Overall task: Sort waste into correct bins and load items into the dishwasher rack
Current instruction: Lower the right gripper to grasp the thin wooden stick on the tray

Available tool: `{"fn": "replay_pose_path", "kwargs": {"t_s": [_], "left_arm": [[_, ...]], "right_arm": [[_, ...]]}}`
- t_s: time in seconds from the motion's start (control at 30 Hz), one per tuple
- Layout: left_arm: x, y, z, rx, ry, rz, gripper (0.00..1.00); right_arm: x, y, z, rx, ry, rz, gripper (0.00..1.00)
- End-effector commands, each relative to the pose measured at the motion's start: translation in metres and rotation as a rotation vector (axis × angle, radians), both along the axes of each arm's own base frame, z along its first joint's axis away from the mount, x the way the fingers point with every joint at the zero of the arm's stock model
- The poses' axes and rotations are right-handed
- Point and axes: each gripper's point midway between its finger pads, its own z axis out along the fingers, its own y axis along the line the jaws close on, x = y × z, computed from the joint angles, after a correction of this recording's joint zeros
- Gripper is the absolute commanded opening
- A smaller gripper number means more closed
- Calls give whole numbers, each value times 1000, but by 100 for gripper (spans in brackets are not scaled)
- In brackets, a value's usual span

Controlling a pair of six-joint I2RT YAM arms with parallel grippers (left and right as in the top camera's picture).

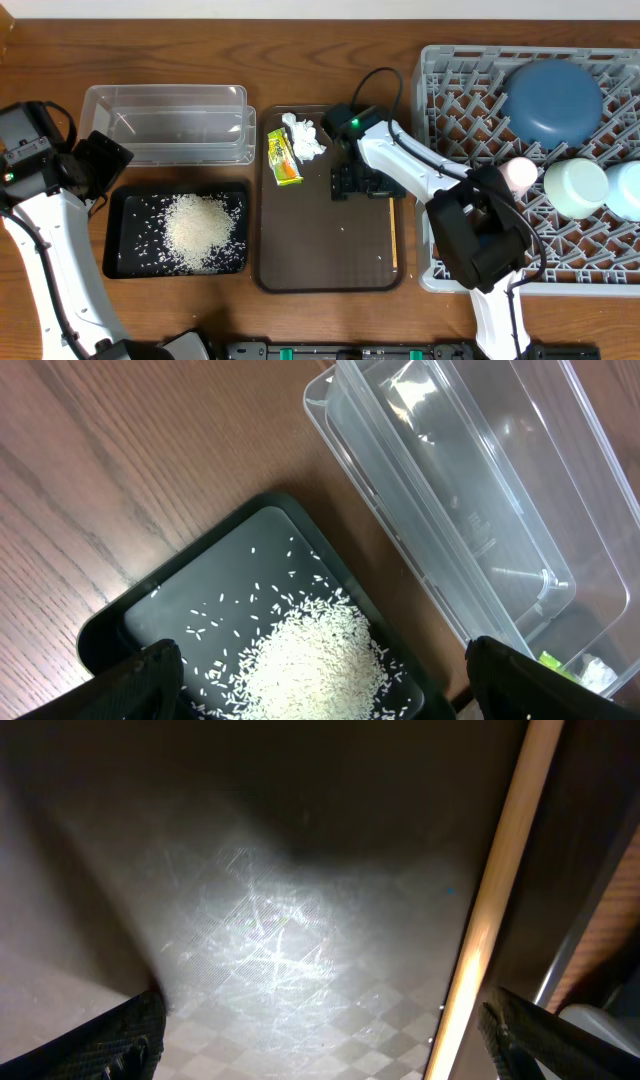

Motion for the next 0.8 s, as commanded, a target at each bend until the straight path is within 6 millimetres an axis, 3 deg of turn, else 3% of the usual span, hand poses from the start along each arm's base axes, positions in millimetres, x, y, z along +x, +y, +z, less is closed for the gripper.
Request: {"fn": "replay_pose_path", "kwargs": {"t_s": [0.0,0.2,0.37,0.57,0.77], "left_arm": [[-2,2,-3,-3,10,12,93],[-2,2,-3,-3,10,12,93],[-2,2,-3,-3,10,12,93],[-2,2,-3,-3,10,12,93],[-2,2,-3,-3,10,12,93]], "right_arm": [[2,-8,-4,-16,0,21,99],[-3,-10,-12,-13,12,47,99],[-17,4,-33,97,55,49,95],[-25,9,-37,110,71,60,75],[-24,15,-38,100,48,85,39]]}}
